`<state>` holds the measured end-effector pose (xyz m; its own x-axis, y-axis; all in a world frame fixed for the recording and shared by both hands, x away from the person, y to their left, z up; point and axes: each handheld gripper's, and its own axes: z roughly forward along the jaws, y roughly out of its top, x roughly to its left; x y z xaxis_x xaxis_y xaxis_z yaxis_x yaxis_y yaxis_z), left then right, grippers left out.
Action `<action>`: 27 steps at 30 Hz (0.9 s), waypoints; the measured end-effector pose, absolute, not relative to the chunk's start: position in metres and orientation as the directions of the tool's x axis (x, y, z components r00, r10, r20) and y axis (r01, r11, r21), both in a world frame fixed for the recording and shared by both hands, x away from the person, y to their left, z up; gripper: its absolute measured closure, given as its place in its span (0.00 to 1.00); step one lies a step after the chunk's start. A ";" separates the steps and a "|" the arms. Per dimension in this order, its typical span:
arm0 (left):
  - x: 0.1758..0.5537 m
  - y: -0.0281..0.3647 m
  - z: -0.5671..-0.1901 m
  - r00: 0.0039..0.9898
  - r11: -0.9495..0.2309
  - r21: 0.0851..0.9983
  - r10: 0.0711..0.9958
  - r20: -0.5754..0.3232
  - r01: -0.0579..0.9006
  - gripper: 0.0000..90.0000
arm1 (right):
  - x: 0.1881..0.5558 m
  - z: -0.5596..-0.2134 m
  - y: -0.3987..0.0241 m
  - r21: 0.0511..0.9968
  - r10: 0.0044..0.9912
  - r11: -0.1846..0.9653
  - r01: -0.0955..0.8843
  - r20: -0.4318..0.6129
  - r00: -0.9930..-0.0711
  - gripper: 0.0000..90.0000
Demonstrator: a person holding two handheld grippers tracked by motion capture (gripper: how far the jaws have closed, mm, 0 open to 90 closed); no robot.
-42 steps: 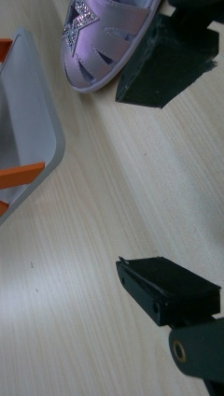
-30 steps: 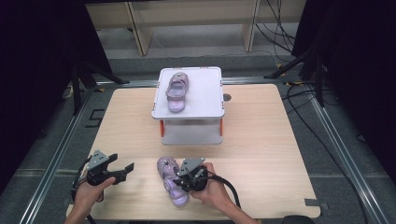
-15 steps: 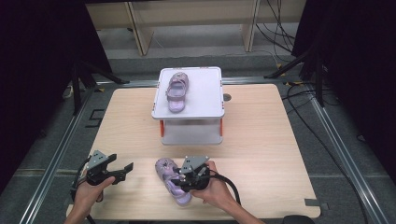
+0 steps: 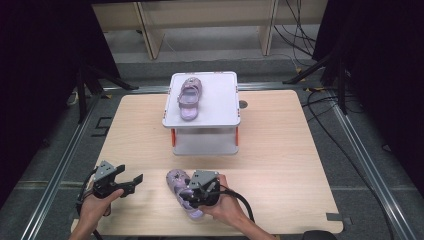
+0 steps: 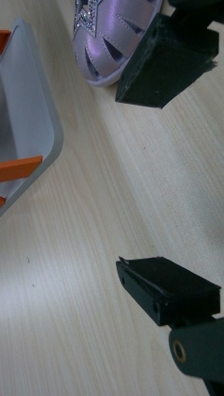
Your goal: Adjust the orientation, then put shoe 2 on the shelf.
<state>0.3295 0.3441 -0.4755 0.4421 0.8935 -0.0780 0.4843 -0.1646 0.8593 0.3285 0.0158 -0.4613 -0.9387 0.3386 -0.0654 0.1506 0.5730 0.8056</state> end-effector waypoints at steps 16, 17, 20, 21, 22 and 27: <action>0.329 0.343 -0.475 0.451 -0.165 0.862 0.889 -0.081 0.479 0.17 | 0.328 -0.459 0.019 0.798 0.340 0.595 0.094 -0.143 -0.930 0.88; 0.329 0.343 -0.476 0.449 -0.160 0.864 0.890 -0.083 0.477 0.17 | 0.328 -0.456 0.017 0.806 0.337 0.585 0.092 -0.139 -0.931 0.90; 0.329 0.345 -0.475 0.443 -0.158 0.861 0.893 -0.084 0.483 0.17 | 0.328 -0.454 0.016 0.813 0.332 0.575 0.092 -0.130 -0.934 0.92; 0.329 0.345 -0.475 0.442 -0.168 0.857 0.894 -0.077 0.488 0.17 | 0.328 -0.454 0.015 0.816 0.330 0.570 0.097 -0.120 -0.936 0.92; 0.329 0.344 -0.475 0.445 -0.164 0.860 0.892 -0.080 0.483 0.17 | 0.328 -0.452 0.014 0.821 0.333 0.561 0.101 -0.112 -0.936 0.93; 0.329 0.344 -0.476 0.446 -0.167 0.861 0.892 -0.076 0.480 0.17 | 0.328 -0.446 0.009 0.841 0.333 0.527 0.122 -0.072 -0.940 0.93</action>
